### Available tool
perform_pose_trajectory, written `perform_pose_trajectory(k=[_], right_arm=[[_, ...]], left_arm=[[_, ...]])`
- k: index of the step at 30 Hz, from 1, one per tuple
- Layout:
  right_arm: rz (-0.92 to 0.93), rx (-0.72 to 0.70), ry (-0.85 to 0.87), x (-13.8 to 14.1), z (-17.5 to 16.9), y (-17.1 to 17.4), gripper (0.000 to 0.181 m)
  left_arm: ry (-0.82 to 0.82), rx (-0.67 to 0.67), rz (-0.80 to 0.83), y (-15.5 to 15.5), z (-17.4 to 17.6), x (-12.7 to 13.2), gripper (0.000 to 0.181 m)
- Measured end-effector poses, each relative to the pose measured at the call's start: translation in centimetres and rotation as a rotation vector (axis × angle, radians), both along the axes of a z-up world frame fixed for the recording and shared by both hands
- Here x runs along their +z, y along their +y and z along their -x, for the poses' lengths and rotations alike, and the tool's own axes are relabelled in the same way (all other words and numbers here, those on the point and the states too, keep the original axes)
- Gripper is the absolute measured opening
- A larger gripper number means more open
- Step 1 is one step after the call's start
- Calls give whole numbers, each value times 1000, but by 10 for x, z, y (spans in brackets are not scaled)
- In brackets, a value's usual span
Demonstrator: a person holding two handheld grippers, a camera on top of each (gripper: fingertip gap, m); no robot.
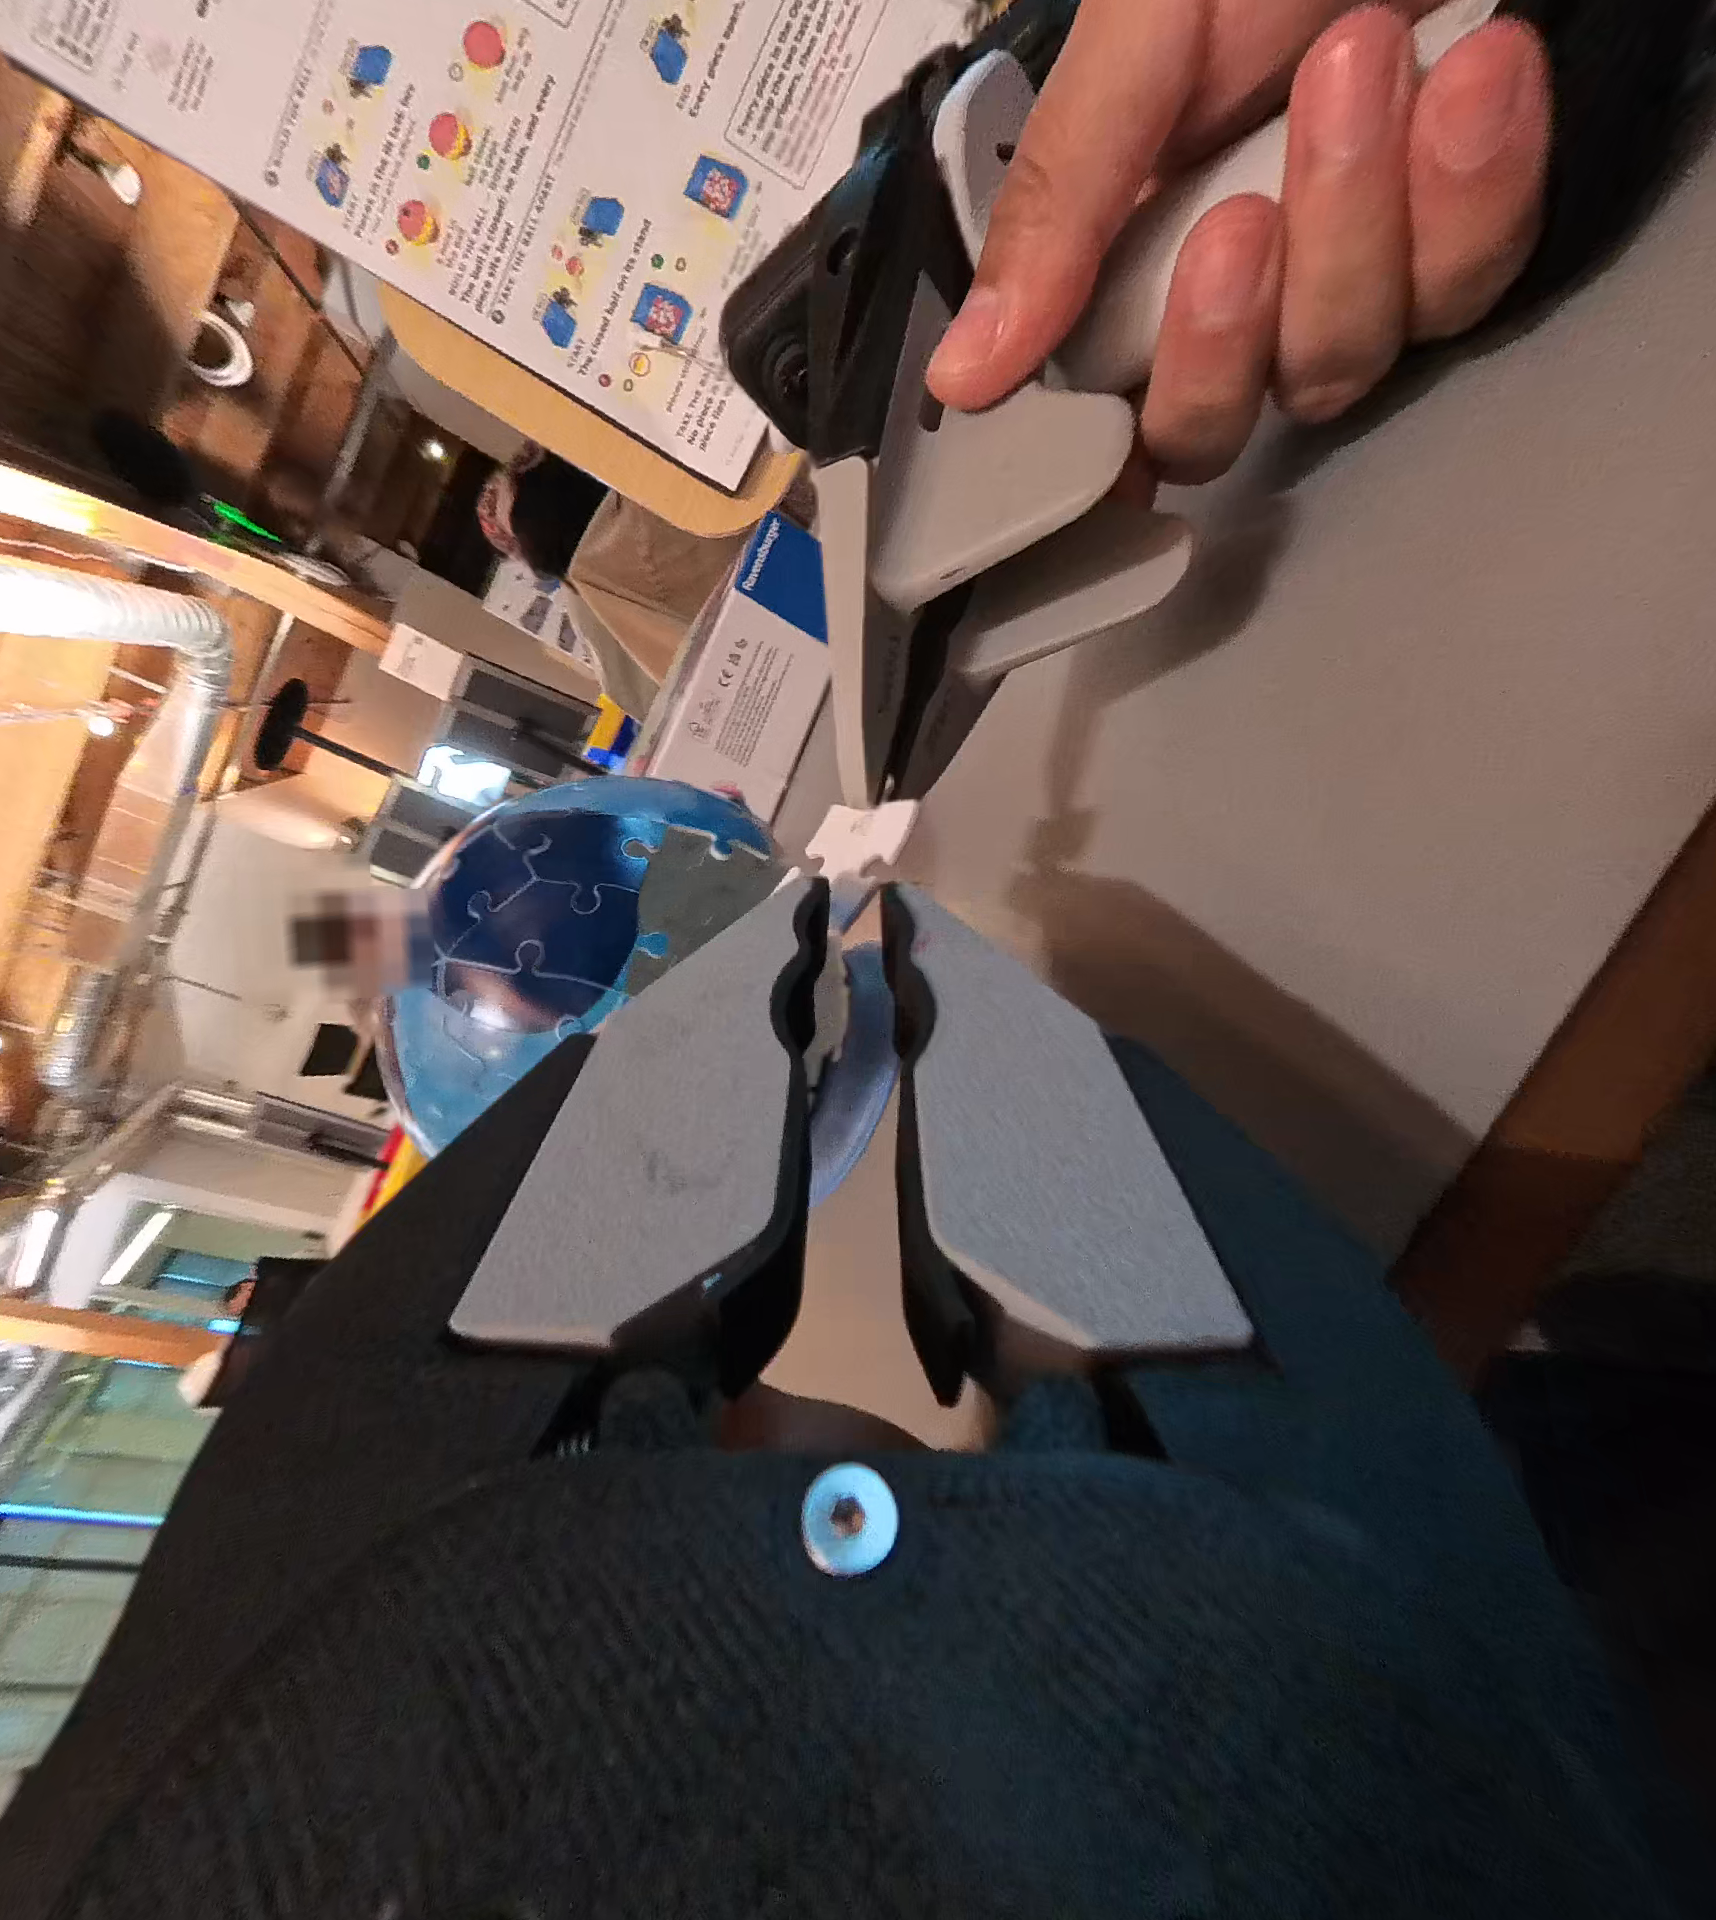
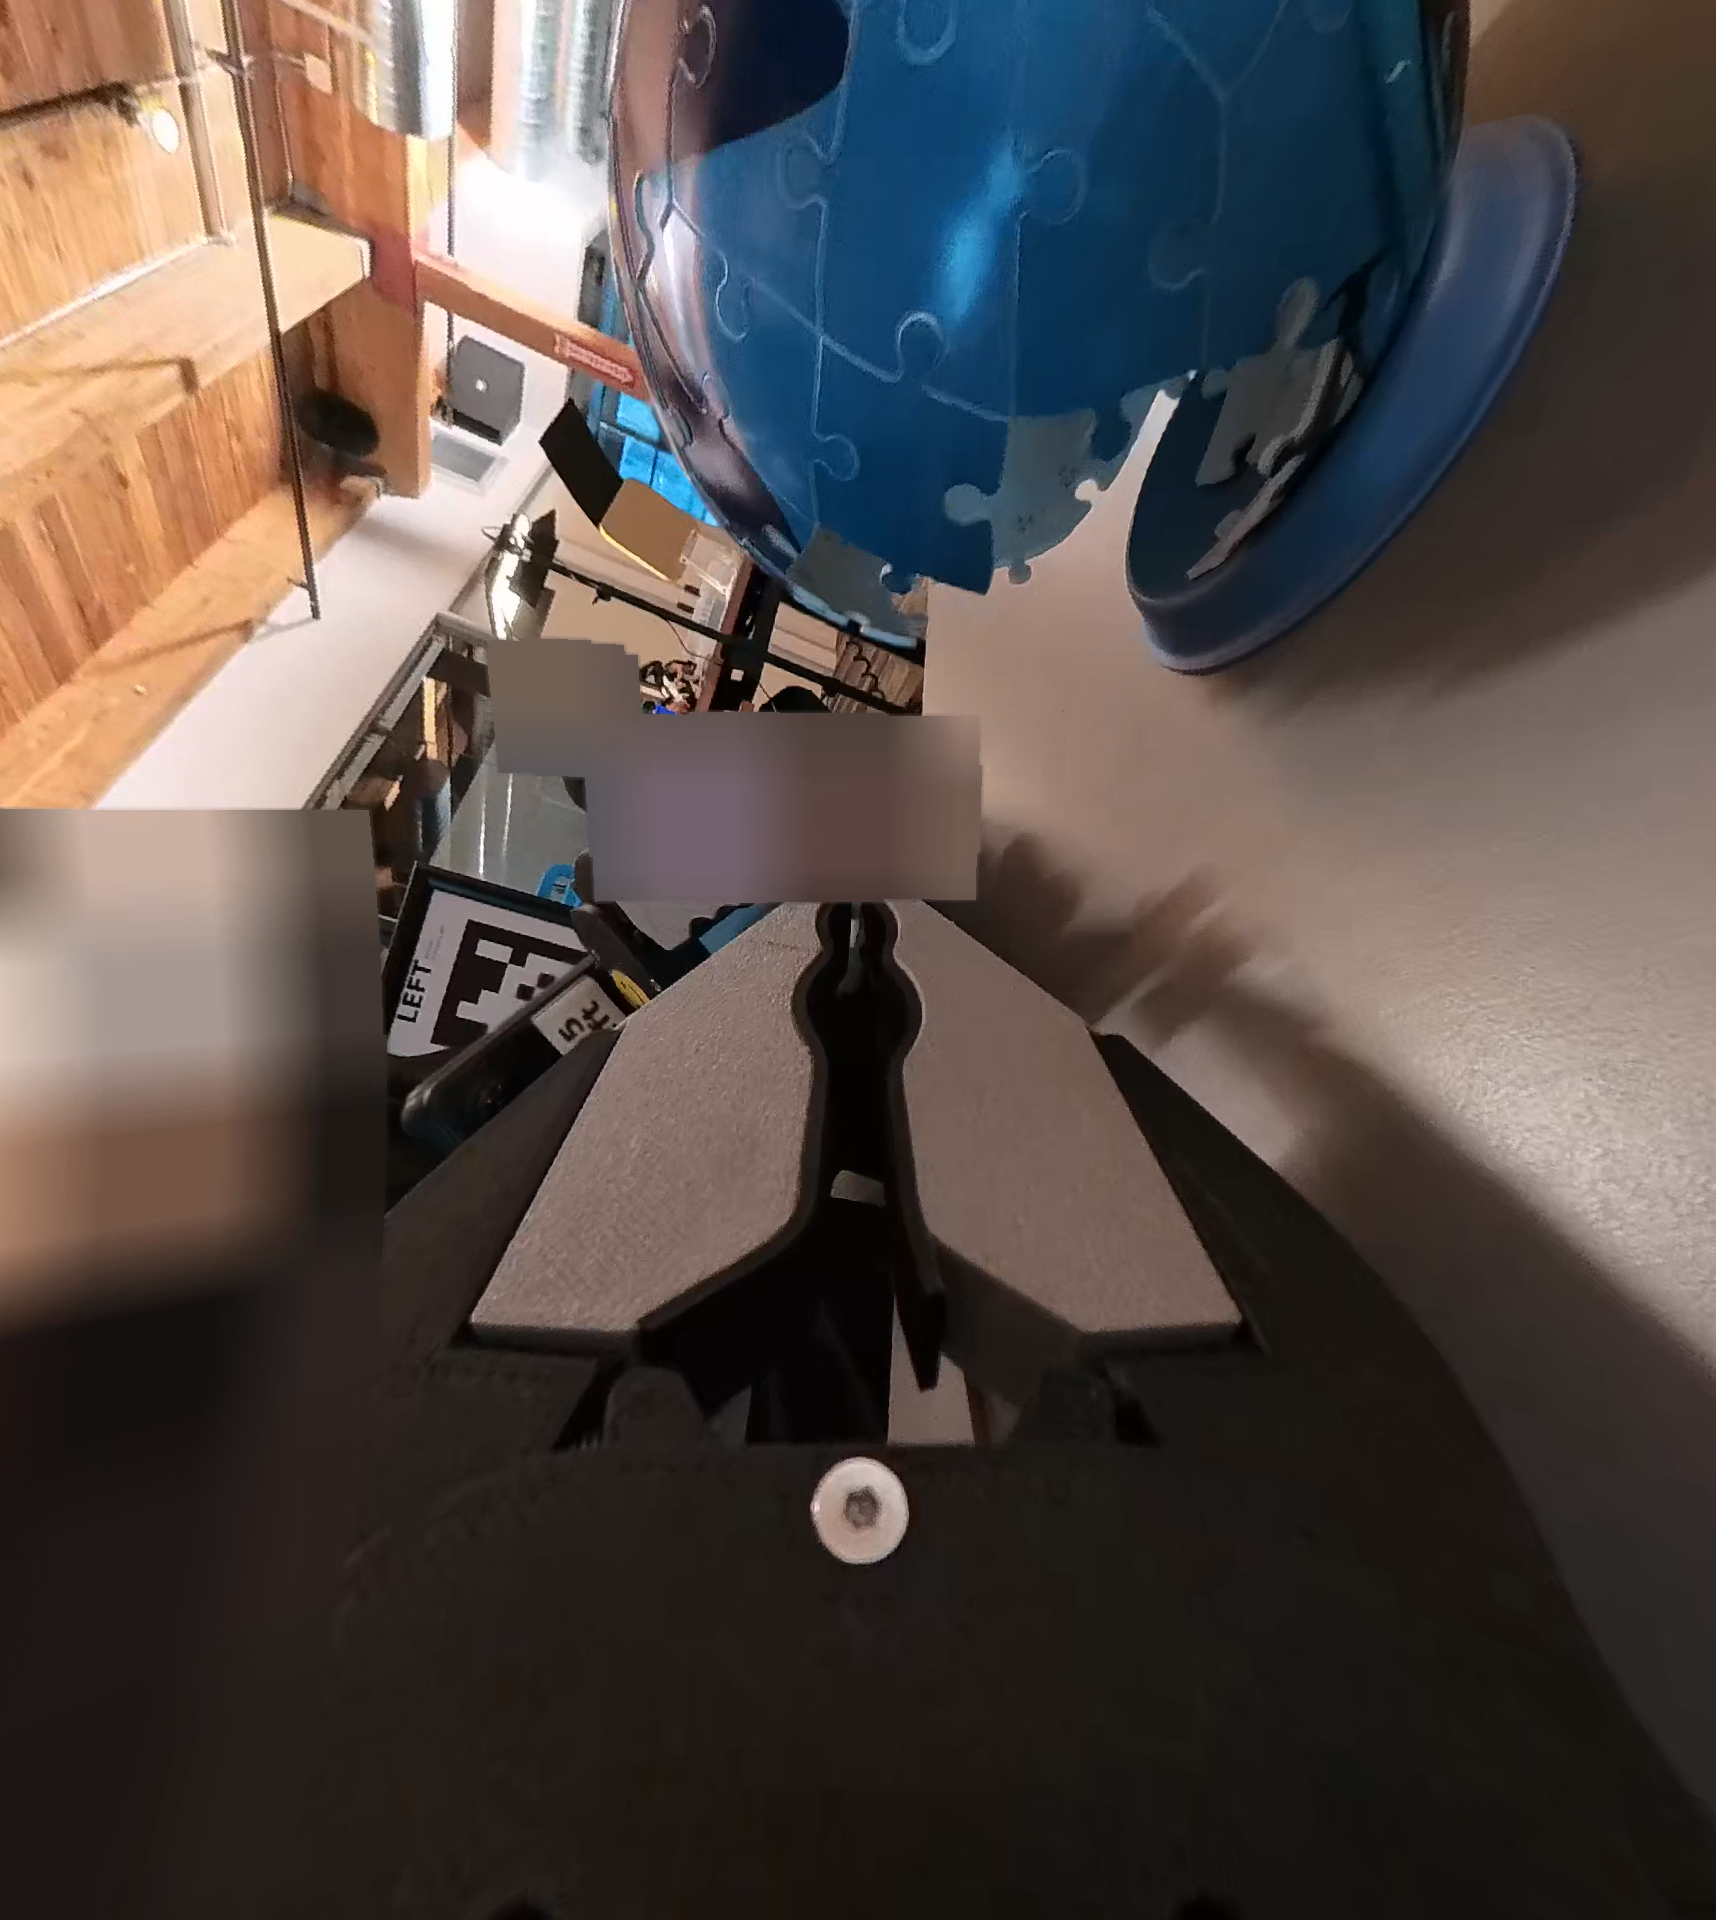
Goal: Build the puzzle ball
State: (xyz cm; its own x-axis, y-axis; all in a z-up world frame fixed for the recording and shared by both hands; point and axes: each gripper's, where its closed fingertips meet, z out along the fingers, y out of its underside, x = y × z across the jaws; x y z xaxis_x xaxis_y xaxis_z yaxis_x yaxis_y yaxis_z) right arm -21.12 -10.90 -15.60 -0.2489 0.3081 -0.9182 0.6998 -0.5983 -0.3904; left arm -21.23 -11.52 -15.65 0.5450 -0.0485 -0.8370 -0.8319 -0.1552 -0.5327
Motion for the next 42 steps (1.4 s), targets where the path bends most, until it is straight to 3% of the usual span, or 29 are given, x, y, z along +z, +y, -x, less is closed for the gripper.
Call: perform_pose_trajectory(k=[1,34,42], right_arm=[[-1,0,1,0,0,0,0],[-31,108,-7,-4,-7,-19,3],[-1,100,79,10,-9,-15,0]], left_arm=[[22,5,-1,1,0,0,7],[85,-93,25,-6,6,-10,1],[82,-125,28,-8,8,-10,0]])
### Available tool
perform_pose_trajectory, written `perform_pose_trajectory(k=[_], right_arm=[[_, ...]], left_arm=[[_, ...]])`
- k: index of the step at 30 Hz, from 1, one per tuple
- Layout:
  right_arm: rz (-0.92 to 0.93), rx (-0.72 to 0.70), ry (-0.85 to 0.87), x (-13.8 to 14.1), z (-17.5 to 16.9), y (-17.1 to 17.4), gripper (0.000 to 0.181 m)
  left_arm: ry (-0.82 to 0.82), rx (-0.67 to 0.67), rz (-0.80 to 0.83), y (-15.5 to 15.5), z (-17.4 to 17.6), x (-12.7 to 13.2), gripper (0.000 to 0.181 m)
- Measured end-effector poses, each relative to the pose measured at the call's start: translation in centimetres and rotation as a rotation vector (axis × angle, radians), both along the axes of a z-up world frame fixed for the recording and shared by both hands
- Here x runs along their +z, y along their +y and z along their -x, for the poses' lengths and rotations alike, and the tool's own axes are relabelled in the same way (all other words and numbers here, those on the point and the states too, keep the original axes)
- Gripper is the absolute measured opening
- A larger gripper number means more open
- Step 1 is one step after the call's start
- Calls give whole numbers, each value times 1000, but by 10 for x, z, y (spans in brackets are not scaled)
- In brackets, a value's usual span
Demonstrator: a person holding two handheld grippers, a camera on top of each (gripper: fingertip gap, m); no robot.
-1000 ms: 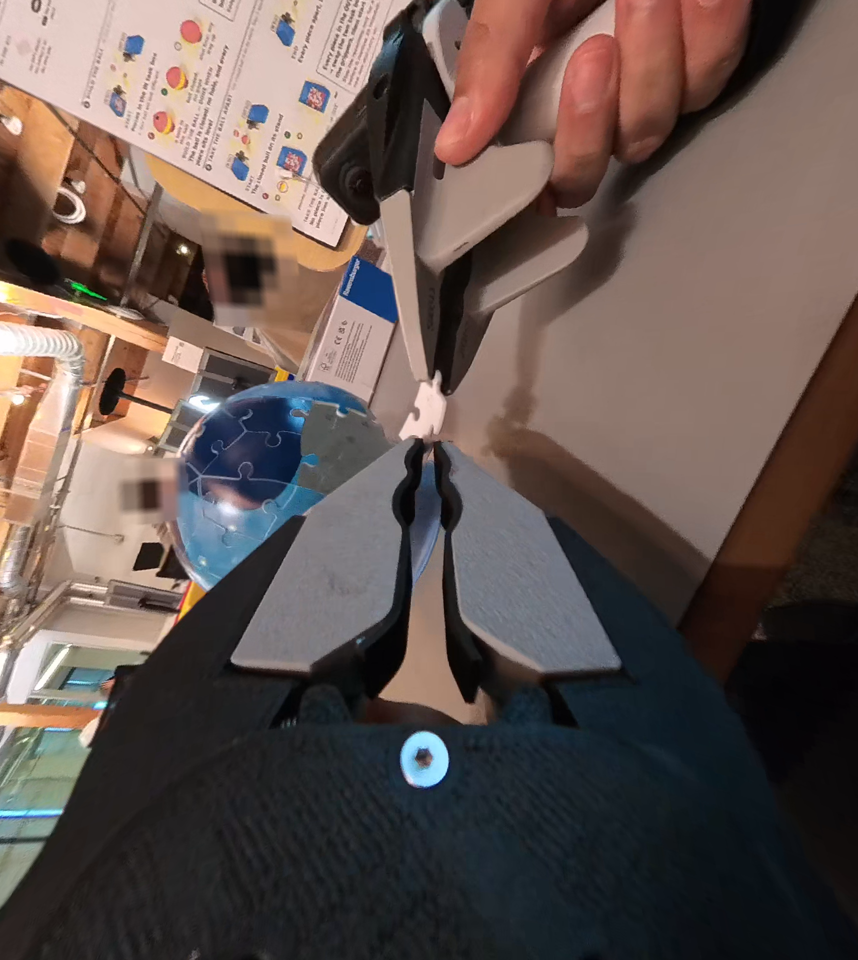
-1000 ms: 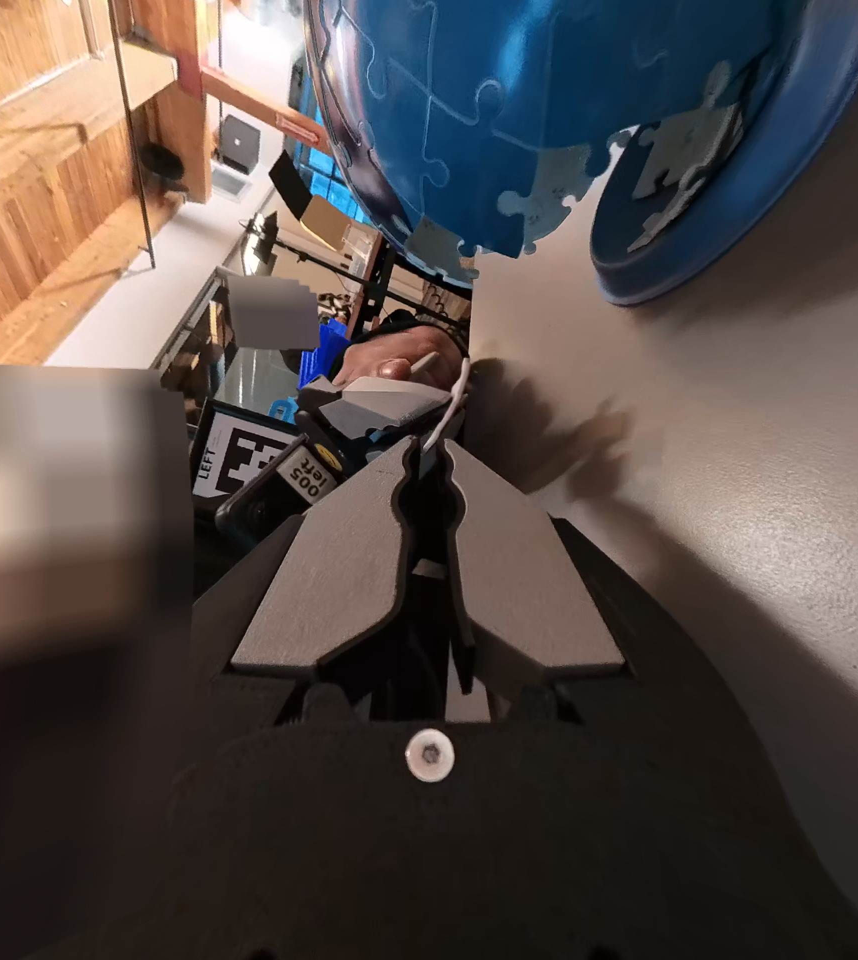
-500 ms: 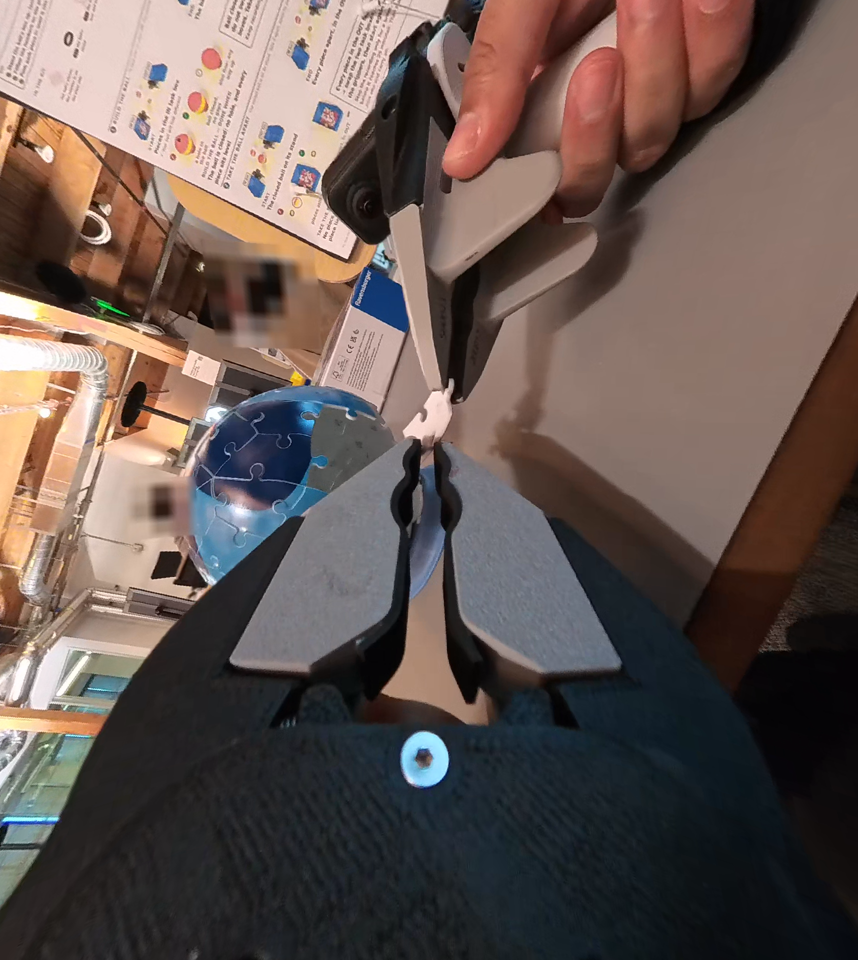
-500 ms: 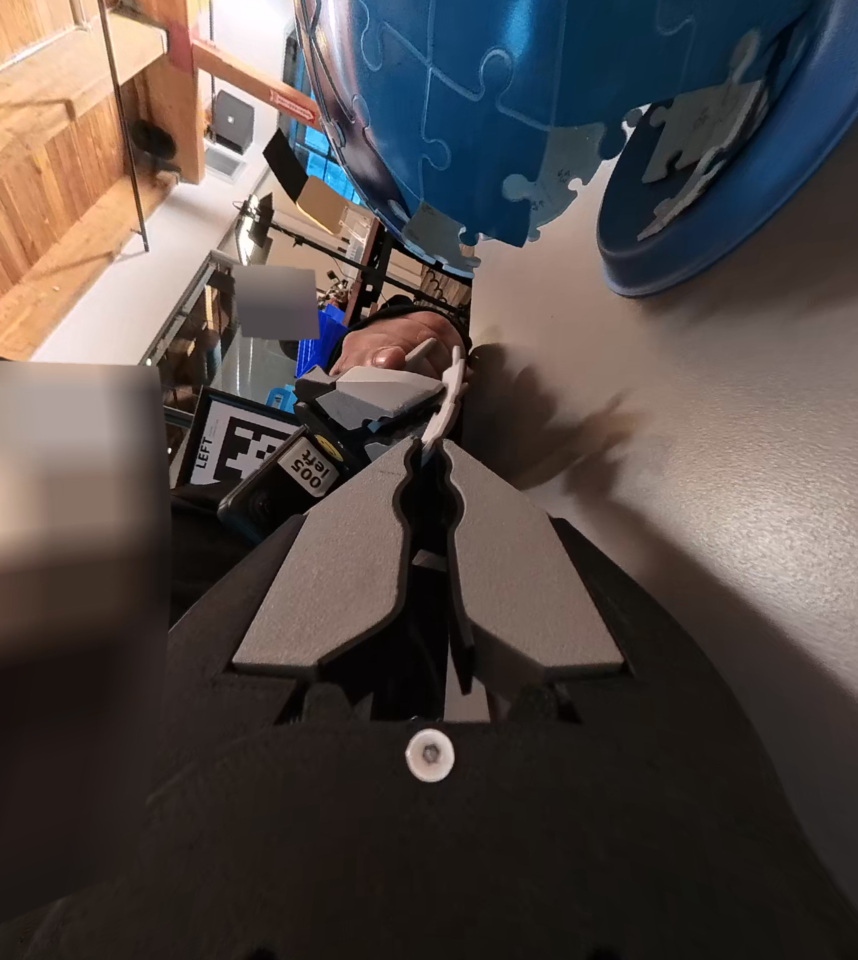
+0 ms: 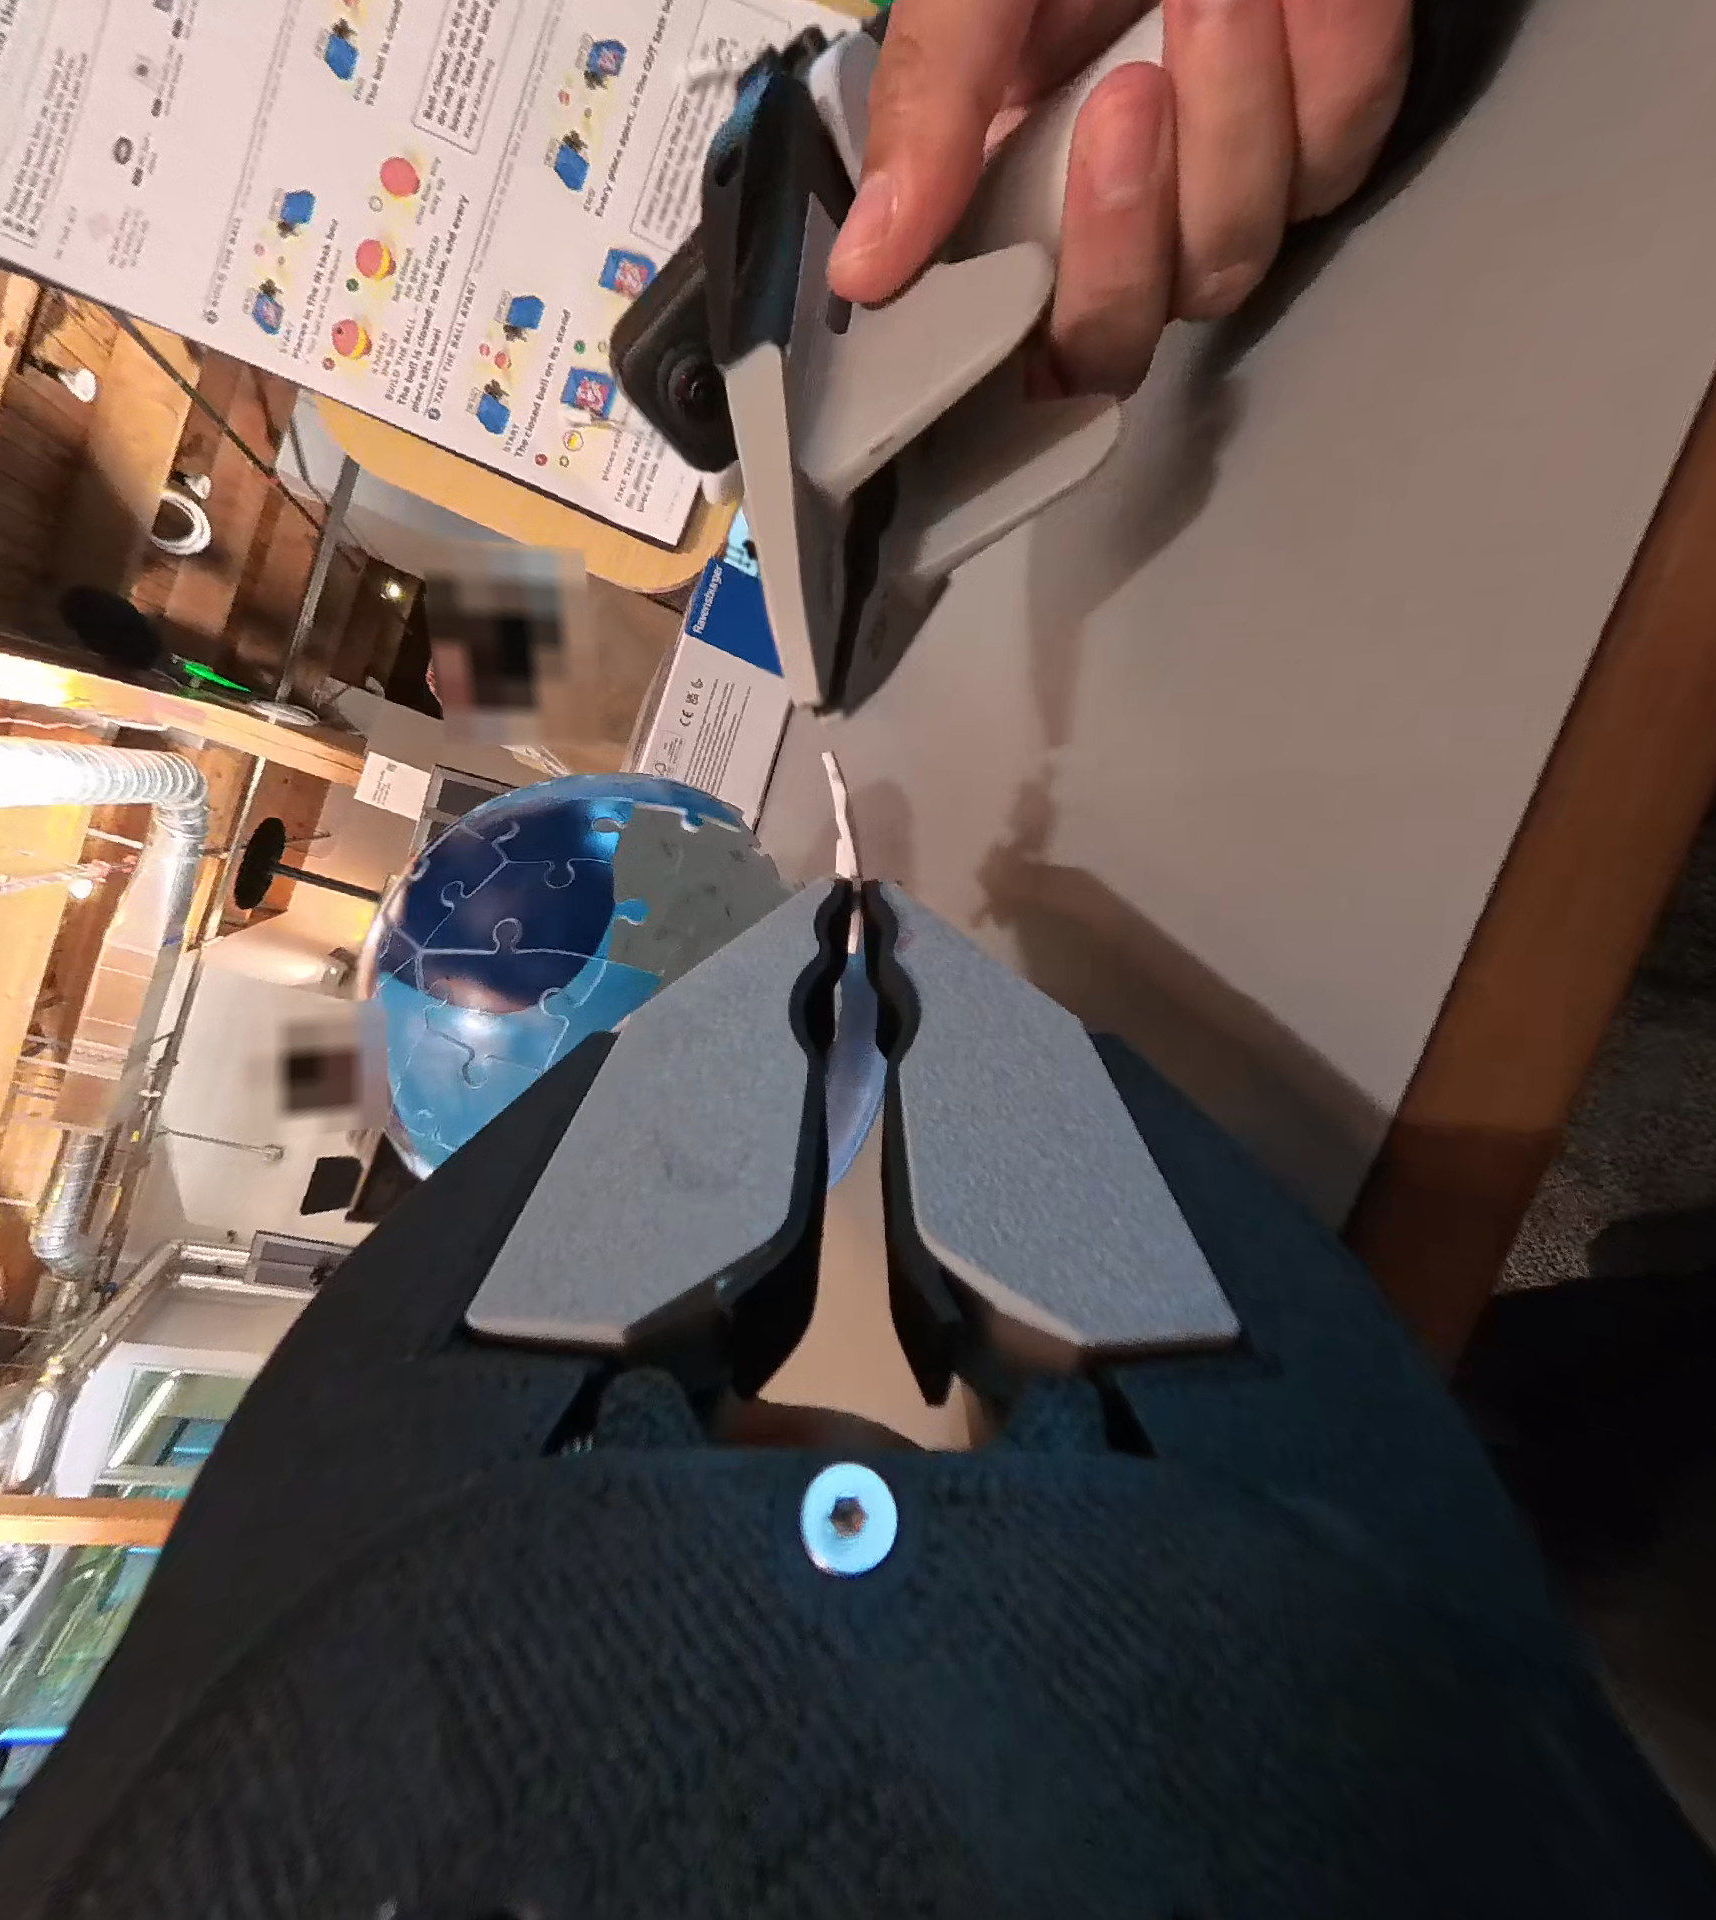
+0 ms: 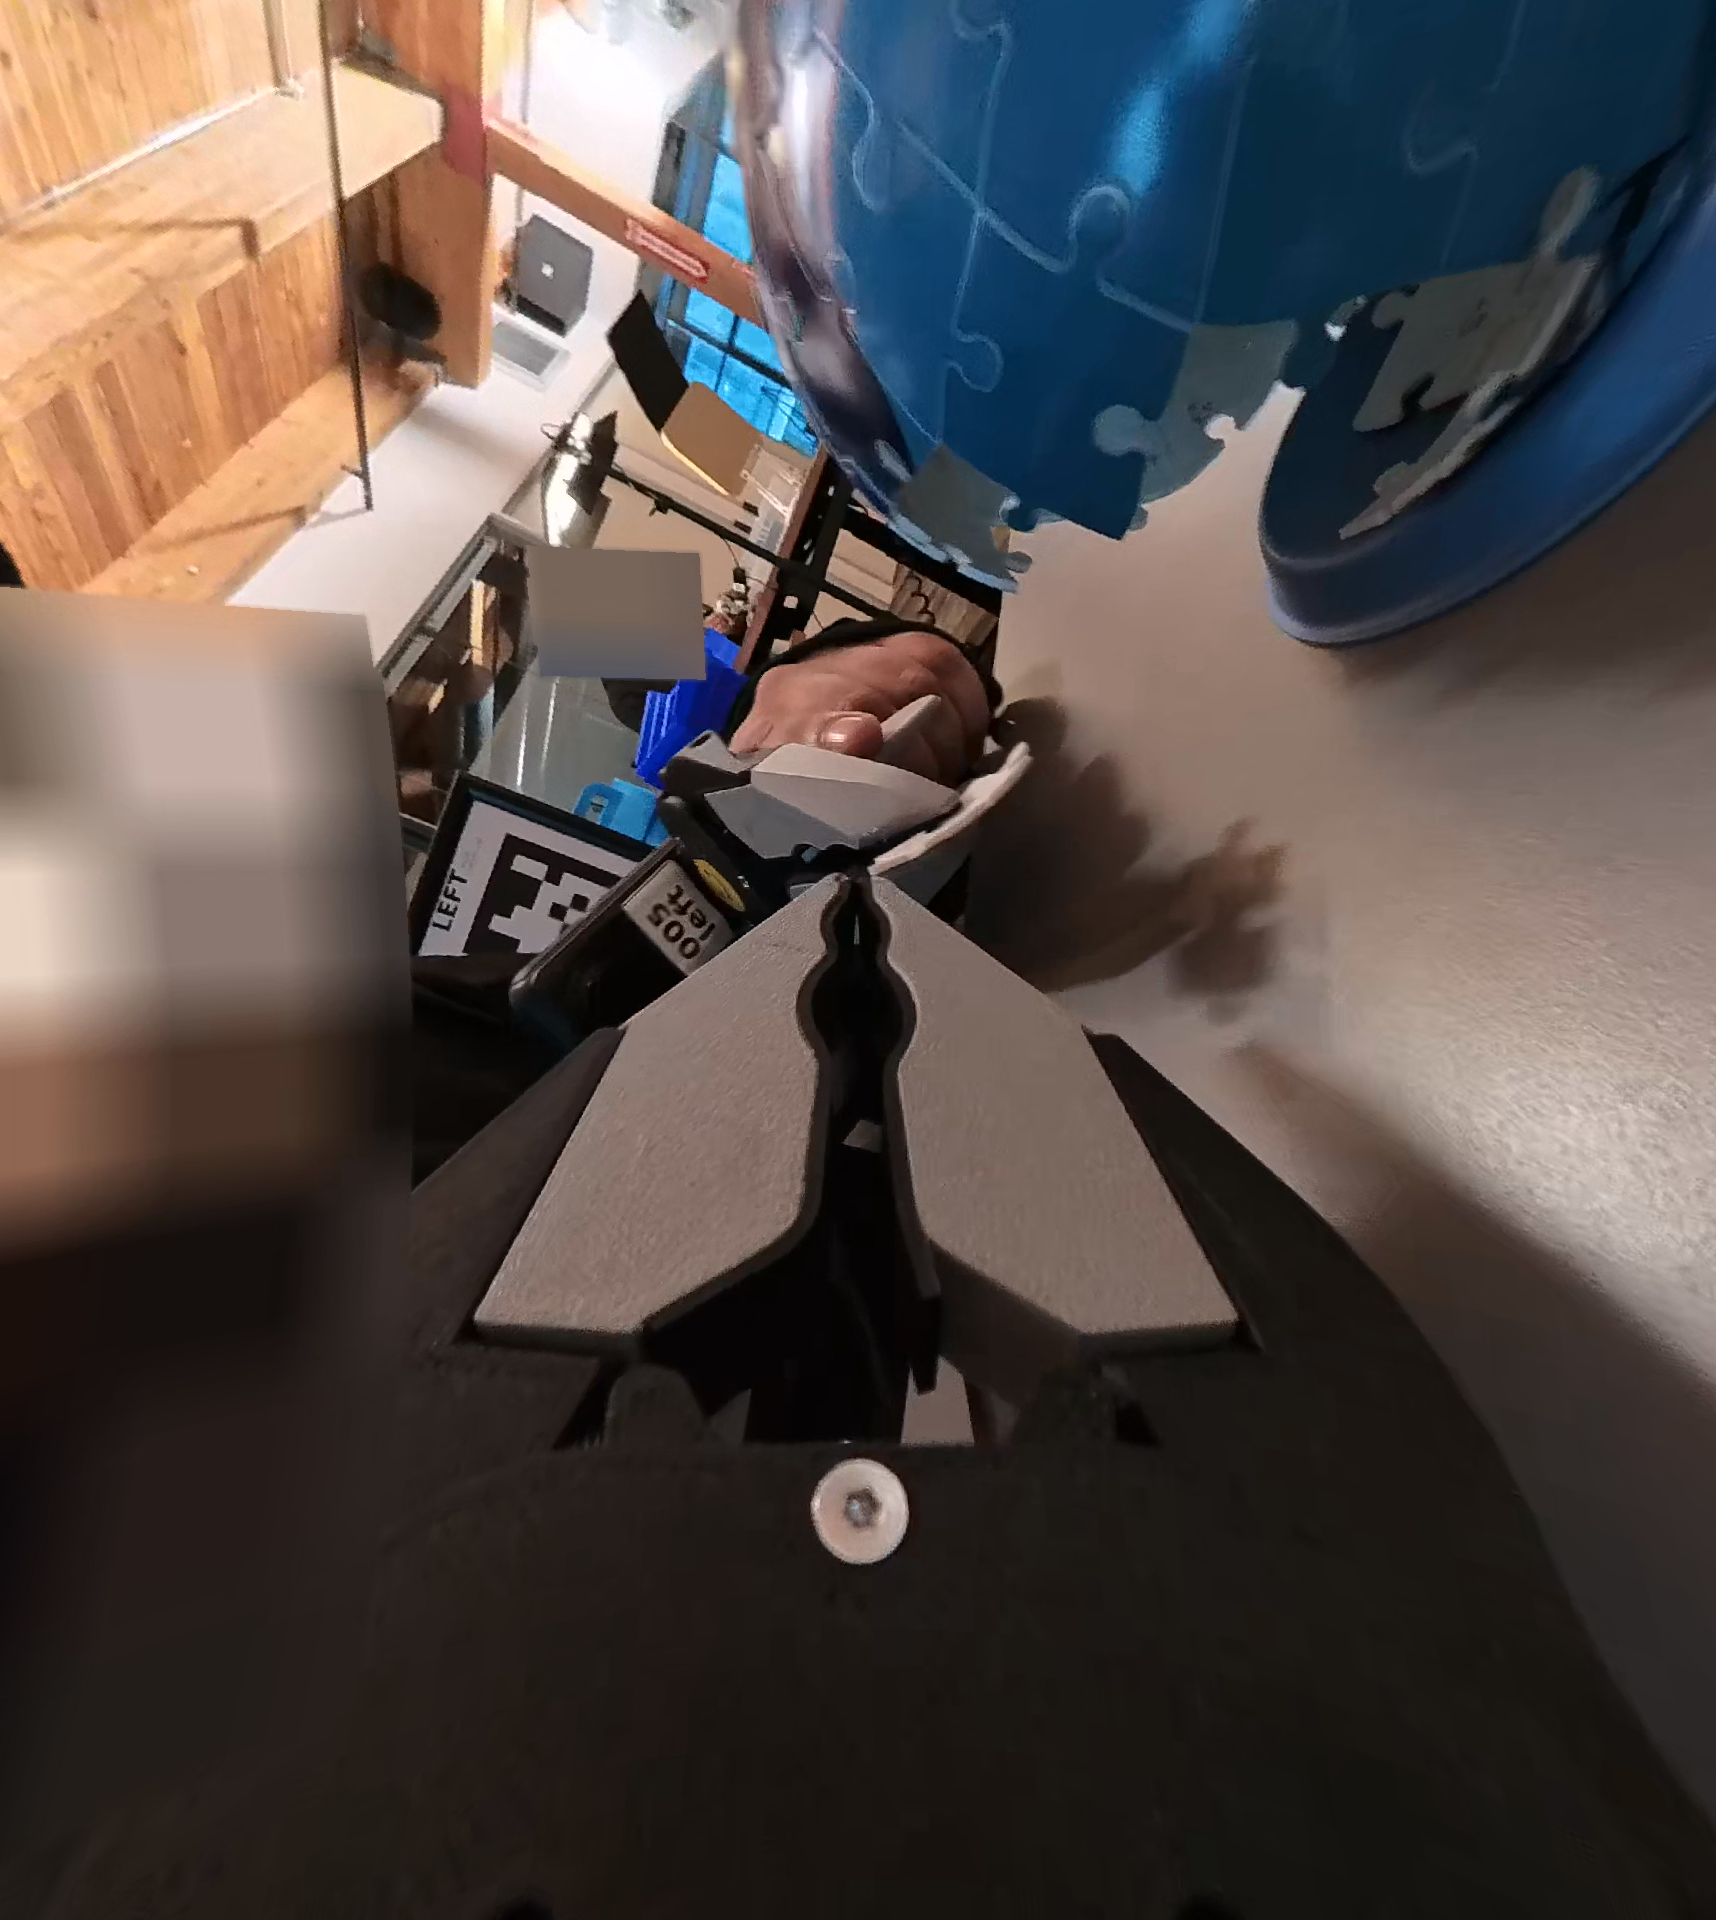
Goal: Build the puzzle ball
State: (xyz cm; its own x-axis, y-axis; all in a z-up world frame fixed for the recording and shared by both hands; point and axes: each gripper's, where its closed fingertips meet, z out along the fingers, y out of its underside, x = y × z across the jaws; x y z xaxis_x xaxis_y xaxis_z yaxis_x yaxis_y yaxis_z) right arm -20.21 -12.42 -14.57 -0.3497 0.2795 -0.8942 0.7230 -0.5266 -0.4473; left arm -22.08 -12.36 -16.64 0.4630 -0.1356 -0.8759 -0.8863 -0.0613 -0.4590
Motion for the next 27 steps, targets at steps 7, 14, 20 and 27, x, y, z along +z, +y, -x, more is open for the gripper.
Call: perform_pose_trajectory(k=[7,14,20,27], right_arm=[[-360,55,362,19,-22,-1,7],[-802,-4,585,8,-26,-3,57],[-1194,-63,680,-7,-13,9,52],[-1442,-23,706,-29,-5,14,44]], left_arm=[[56,-46,23,1,6,-7,0],[2,-119,27,9,6,-4,0],[116,-172,3,15,3,-9,1],[267,-162,-94,14,2,-7,1]])
